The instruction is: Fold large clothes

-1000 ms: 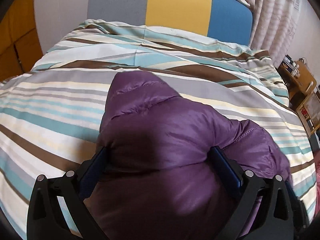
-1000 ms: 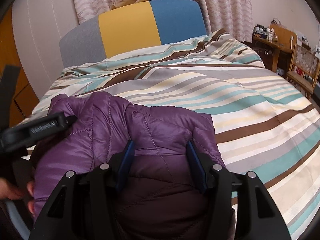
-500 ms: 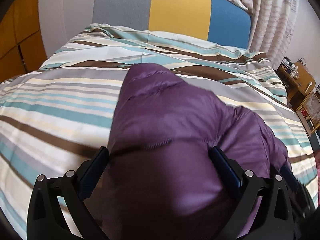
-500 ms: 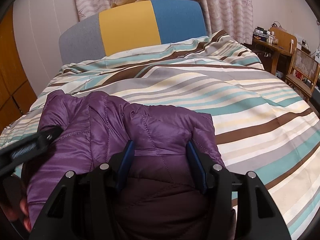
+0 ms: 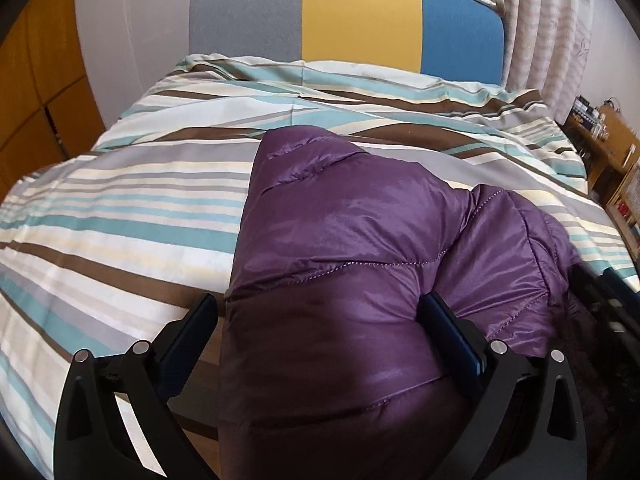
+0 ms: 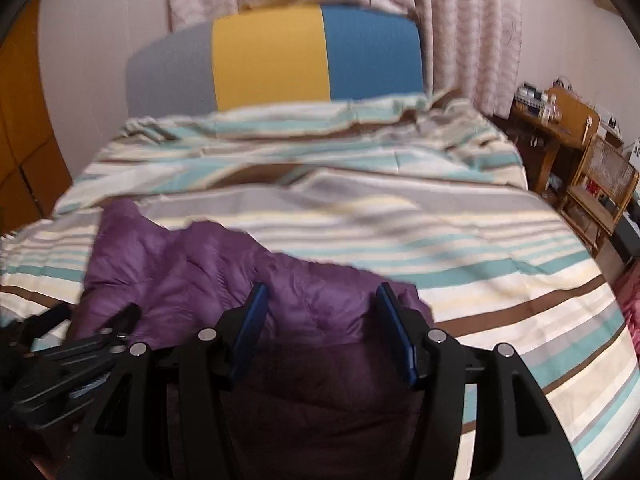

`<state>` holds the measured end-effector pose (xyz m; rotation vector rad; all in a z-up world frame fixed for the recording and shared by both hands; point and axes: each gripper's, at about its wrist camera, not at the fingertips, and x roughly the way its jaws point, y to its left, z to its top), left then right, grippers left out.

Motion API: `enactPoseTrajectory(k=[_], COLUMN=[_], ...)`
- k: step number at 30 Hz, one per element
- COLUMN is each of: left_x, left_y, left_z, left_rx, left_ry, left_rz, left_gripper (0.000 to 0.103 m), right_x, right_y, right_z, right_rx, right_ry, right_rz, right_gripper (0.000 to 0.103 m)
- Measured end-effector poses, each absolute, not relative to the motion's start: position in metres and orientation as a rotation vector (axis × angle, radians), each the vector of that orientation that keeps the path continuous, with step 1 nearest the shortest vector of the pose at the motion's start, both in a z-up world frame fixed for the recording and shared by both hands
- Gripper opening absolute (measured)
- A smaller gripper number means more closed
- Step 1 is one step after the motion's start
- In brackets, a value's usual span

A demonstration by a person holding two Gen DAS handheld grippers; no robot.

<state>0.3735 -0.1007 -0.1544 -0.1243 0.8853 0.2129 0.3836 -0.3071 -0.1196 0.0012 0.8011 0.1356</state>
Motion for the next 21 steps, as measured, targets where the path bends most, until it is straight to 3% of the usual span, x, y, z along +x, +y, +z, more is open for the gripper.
enactPoseTrajectory(k=[7, 15, 21], left_x=[0.388, 0.378, 0.34], left_y=[-0.094, -0.09, -0.081], left_z=[-0.175, -0.17, -0.157], left_rx=[-0.189, -0.216, -0.259], left_ry=[0.915, 0.895, 0.862], left_rz=[0.19, 0.165, 0.107], left_gripper=[0.1, 0.1, 0.1], right_x=[0.399, 0.395, 0.369], right_y=[-0.315, -0.317, -0.323], right_z=[-0.157, -0.156, -0.145], right_rx=[0.068, 0.081, 0.107], right_ry=[0.835, 0.821, 0.75], right_rz=[0.113, 0.118, 0.137], right_gripper=[0.056, 0.06, 0.079])
